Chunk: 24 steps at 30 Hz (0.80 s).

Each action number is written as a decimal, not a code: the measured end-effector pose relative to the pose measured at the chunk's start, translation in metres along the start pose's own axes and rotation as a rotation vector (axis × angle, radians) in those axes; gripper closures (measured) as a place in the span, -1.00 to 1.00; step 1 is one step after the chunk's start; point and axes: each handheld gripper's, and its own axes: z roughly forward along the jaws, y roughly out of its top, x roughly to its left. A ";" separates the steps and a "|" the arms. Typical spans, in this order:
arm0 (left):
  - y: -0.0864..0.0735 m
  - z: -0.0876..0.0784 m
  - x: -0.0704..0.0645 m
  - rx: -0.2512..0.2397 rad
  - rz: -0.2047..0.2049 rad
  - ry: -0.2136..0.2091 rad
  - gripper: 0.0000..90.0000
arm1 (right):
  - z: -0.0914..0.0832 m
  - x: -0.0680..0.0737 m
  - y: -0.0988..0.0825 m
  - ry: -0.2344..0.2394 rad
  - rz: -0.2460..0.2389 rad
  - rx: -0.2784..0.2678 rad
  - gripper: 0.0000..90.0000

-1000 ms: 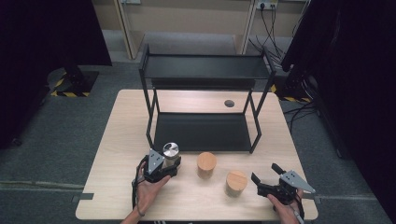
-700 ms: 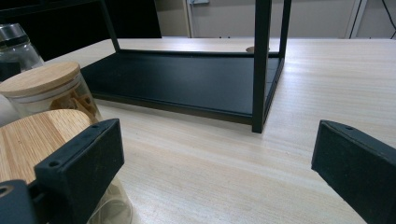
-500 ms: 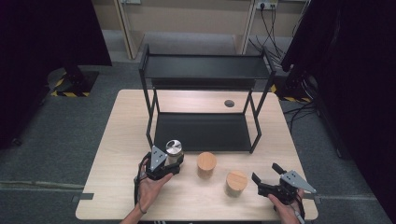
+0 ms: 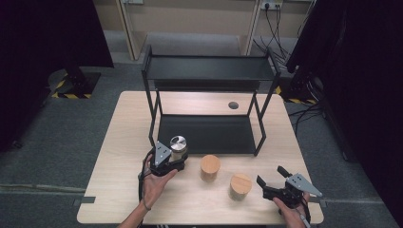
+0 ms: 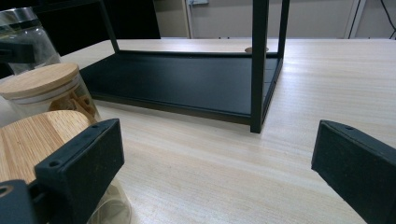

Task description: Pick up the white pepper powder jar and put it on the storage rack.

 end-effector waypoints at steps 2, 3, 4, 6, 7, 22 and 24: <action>0.001 0.001 0.000 0.000 -0.002 0.002 -0.32 | 0.000 0.000 0.000 0.000 0.000 0.001 -0.94; 0.001 0.002 0.000 -0.001 -0.002 0.005 -0.32 | 0.000 0.000 0.000 0.001 0.000 0.001 -0.94; 0.003 0.004 0.002 -0.003 -0.004 0.009 -0.32 | 0.000 0.000 0.000 0.002 0.000 0.001 -0.94; 0.005 0.006 0.002 -0.006 -0.006 0.013 -0.32 | 0.000 0.000 0.000 0.000 0.001 0.000 -0.94; 0.005 0.006 0.002 -0.006 -0.006 0.013 -0.32 | 0.000 0.000 0.000 0.000 0.002 0.001 -0.94; 0.017 0.033 0.011 0.017 -0.029 0.053 -0.32 | 0.000 0.000 0.000 0.002 0.003 0.000 -0.94; 0.018 0.036 0.012 0.019 -0.038 0.057 -0.32 | 0.000 0.000 0.000 0.002 0.005 0.001 -0.94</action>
